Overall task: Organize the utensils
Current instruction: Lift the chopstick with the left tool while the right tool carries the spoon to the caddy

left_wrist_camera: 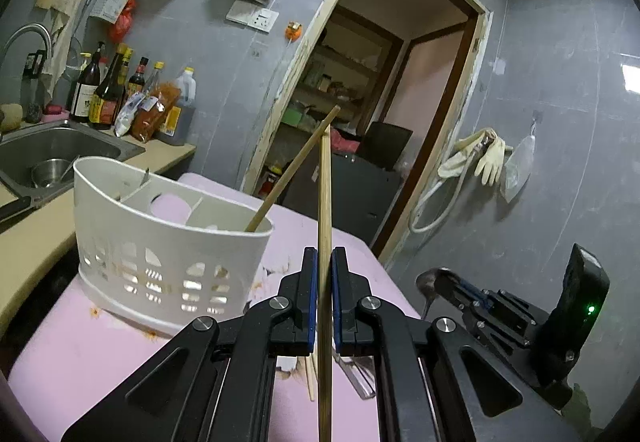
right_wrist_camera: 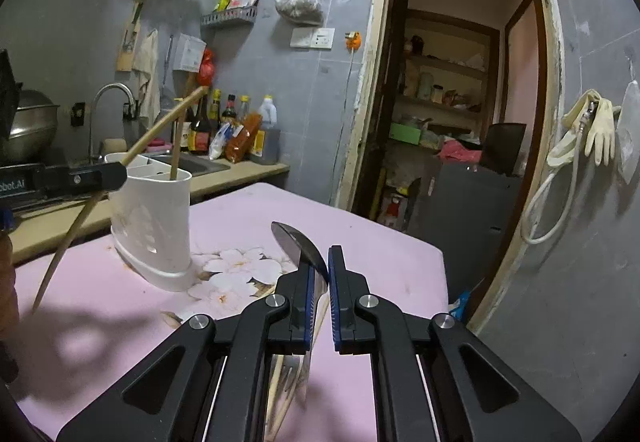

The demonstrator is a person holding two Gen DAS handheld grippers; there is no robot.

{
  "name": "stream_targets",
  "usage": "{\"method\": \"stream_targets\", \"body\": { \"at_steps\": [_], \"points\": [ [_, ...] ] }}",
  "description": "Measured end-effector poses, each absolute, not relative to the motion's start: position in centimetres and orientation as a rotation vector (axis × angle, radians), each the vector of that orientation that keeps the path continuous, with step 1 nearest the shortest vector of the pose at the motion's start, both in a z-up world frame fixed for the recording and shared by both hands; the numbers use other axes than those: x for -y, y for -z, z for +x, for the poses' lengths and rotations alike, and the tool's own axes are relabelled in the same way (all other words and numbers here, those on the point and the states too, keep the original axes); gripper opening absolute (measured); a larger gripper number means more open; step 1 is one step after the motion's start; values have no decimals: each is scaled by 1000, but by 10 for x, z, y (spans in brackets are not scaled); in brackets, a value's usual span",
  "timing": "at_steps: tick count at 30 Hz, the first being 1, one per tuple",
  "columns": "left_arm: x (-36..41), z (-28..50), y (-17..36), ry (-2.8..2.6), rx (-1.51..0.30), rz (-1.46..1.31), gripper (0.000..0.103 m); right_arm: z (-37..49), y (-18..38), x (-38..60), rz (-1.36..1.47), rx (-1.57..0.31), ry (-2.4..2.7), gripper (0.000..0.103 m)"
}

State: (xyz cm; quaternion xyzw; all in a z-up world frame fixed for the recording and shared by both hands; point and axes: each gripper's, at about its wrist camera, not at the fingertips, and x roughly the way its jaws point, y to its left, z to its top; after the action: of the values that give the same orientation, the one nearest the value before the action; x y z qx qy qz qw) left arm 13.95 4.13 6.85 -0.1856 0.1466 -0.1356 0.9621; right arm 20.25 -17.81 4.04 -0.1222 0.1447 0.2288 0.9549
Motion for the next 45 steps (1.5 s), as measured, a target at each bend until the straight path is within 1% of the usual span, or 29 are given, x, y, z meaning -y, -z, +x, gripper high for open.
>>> {"method": "stream_targets", "body": {
  "at_steps": [7,13,17,24,29,35,39,45],
  "points": [
    [-50,137,-71,271,-288,-383,4,203,-37,175,-231,-309,-488,4],
    [-61,133,-82,298,-231,-390,4,193,-63,166,-194,-229,-522,3],
    [-75,126,-100,325,-147,-381,4,194,-86,152,-138,-173,-561,3],
    [-124,136,-139,245,-26,-382,4,211,-125,114,-33,-72,-629,3],
    [-176,173,-144,144,-12,-397,4,225,-144,78,-5,-1,-630,3],
    [-214,213,-131,108,6,-393,4,245,-136,53,15,21,-602,3],
    [-222,224,-114,77,22,-408,4,256,-119,44,40,1,-601,3],
    [-219,236,-93,3,39,-411,4,262,-95,32,2,-31,-605,3]
  ]
}}
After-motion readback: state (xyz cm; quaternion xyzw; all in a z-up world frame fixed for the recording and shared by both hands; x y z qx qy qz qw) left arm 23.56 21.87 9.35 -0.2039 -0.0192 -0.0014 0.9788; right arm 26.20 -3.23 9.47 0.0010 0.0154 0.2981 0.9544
